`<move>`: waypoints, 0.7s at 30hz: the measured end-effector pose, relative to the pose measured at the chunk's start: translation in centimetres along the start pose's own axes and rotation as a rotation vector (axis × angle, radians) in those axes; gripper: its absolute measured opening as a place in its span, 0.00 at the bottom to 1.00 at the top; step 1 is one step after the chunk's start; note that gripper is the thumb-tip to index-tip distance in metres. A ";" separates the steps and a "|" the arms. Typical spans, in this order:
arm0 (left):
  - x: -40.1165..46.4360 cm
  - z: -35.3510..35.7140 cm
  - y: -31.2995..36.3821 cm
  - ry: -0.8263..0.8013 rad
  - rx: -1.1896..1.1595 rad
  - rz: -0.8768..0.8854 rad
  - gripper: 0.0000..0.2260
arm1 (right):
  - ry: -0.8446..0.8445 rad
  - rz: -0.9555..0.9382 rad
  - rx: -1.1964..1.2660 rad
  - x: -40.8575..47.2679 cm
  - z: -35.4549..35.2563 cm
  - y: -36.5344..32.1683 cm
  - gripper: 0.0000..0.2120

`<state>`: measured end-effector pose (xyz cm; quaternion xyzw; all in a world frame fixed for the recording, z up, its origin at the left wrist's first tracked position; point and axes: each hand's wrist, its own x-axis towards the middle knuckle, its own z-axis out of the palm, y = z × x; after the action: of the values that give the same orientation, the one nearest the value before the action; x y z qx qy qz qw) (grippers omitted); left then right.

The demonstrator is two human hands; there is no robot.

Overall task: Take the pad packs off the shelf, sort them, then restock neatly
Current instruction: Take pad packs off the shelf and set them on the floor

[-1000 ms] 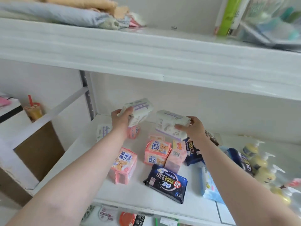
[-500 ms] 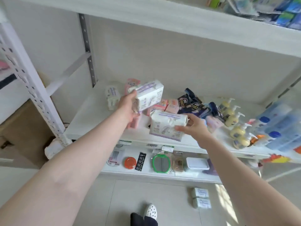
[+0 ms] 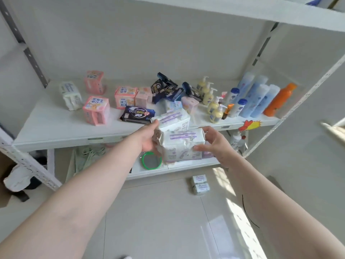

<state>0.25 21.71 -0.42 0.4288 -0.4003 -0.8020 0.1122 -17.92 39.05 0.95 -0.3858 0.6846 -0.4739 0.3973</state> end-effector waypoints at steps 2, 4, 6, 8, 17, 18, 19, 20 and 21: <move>1.0 3.7 -2.3 -0.064 0.005 -0.028 0.19 | 0.010 -0.020 0.004 -2.2 -3.3 1.6 0.35; 1.6 7.5 -4.9 -0.098 0.028 -0.072 0.19 | 0.014 0.000 0.026 -4.6 -6.9 3.4 0.36; 2.3 11.1 -7.5 -0.126 0.065 -0.087 0.19 | -0.010 0.042 0.092 -6.9 -10.4 5.7 0.35; 3.1 14.3 -9.9 -0.126 0.085 -0.099 0.18 | -0.035 0.091 0.121 -8.9 -13.2 8.1 0.35; 6.4 20.6 -16.1 -0.012 0.092 -0.217 0.16 | -0.083 0.197 0.224 -10.7 -18.6 16.2 0.28; 6.9 20.8 -16.2 0.014 0.094 -0.240 0.16 | -0.093 0.203 0.238 -10.3 -18.8 16.8 0.28; 7.6 21.0 -16.2 0.028 0.100 -0.255 0.15 | -0.093 0.210 0.249 -9.7 -19.1 17.4 0.27; 8.5 21.4 -16.1 0.028 0.108 -0.260 0.15 | -0.083 0.215 0.260 -8.9 -19.4 18.0 0.27; 9.5 21.6 -16.1 0.030 0.104 -0.268 0.15 | -0.070 0.220 0.266 -8.2 -19.7 18.6 0.28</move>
<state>-19.70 39.08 -11.24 0.4955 -0.3787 -0.7816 -0.0123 -35.50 57.92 -10.68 -0.2689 0.6395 -0.5003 0.5181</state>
